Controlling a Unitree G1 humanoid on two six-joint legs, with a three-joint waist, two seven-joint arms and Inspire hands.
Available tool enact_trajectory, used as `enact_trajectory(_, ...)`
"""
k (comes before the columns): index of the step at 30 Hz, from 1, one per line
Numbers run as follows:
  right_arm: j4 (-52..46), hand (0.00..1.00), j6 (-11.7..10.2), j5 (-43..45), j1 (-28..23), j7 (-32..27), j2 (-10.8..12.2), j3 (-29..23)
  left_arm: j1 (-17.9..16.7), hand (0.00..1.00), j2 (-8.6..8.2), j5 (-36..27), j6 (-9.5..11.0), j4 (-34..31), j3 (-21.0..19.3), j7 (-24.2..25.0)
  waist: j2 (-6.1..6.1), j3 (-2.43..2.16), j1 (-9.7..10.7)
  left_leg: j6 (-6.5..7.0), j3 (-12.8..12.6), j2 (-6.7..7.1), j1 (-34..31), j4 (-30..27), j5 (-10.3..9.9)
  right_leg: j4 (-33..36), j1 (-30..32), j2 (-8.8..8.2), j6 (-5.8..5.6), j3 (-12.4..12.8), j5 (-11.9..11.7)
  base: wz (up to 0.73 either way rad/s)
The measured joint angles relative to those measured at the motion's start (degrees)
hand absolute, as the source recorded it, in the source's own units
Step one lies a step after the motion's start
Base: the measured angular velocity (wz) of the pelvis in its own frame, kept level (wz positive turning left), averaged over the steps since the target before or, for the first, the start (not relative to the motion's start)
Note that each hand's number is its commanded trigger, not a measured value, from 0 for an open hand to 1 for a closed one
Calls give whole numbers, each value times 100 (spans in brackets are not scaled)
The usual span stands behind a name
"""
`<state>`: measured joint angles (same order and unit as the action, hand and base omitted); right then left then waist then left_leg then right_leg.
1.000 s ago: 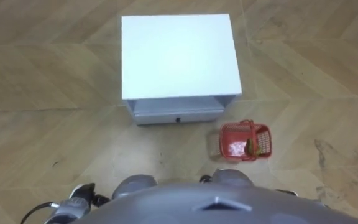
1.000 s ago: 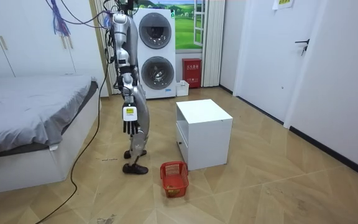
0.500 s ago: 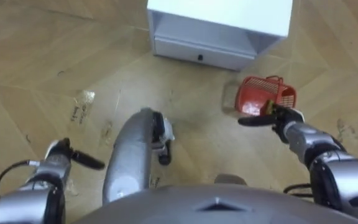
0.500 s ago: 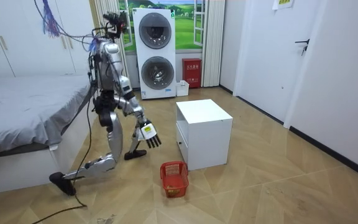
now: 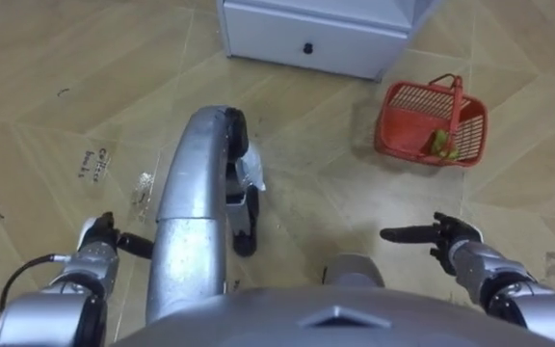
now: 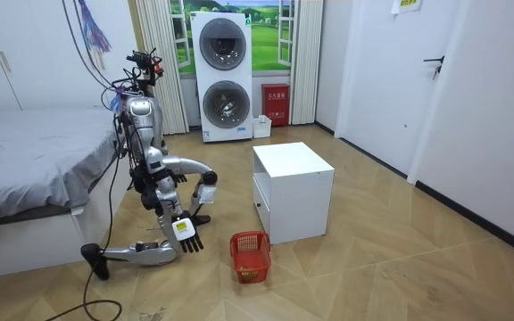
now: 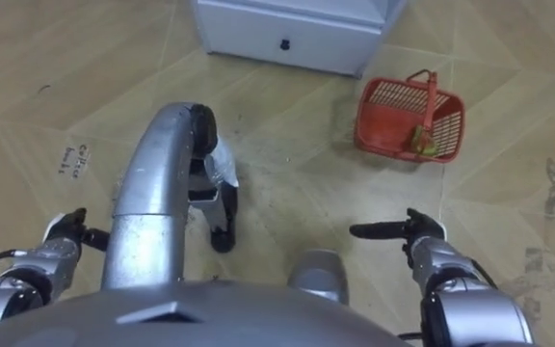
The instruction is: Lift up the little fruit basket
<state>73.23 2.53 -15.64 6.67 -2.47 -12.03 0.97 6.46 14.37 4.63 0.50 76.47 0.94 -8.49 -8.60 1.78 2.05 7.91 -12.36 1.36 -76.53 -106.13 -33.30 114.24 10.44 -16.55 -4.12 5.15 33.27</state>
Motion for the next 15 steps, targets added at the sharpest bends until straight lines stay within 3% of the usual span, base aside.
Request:
enact_trajectory(3,-124,0,-7,29,12,-272,3,-19,-140,0,-98,-14,58,18,-6,-104,-66,-13,82,-239,178,246,34,51,-7,-13,14,-26,-6,133,16,-17)
enact_trajectory(5,-252,0,-8,107,5,-419,6,-71,-143,0,-149,-14,110,94,17,-134,-88,-11,139,-312,233,342,36,85,8,-17,27,-44,-16,132,22,-6)
enact_trajectory(11,-1137,0,-3,295,-12,-875,45,-221,-349,0,-199,-38,164,115,378,-225,-161,-3,317,-454,275,343,97,198,70,58,112,-41,-5,302,33,-8)
enact_trajectory(15,-1638,0,-30,302,5,-998,66,-223,-432,0,-198,-55,165,139,608,-221,-255,-47,416,-525,311,351,126,254,104,78,130,-21,-4,339,37,-2)
